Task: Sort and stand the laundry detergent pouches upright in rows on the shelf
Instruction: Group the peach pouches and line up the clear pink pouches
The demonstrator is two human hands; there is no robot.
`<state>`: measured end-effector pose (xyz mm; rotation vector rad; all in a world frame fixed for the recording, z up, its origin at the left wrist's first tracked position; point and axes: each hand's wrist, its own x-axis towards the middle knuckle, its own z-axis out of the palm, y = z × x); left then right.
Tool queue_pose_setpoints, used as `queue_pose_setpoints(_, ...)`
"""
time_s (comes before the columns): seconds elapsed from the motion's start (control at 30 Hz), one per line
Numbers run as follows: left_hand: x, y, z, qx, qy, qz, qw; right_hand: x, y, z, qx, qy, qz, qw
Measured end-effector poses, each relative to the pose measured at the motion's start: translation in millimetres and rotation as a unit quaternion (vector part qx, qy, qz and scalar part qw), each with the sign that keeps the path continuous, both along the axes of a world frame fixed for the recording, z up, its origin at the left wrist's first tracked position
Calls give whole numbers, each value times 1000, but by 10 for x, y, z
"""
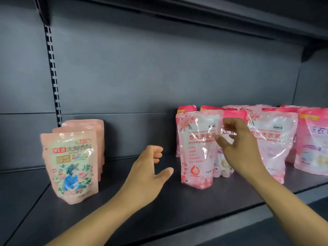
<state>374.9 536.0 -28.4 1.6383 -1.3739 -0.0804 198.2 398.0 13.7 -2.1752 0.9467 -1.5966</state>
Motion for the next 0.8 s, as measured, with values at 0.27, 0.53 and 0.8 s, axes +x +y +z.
queue_pose_setpoints(0.27,-315,-828,191,-37,184,29,982,-55,-813,343,120,-23,171,978)
queue_pose_setpoints(0.53,-401,-1016,249,-121,276,96,949,81,-1082,297,181,-7,288,940)
queue_pose_setpoints(0.8,23,-815,300,-204,310,132,919,729,-904,318,129,-22,272,953)
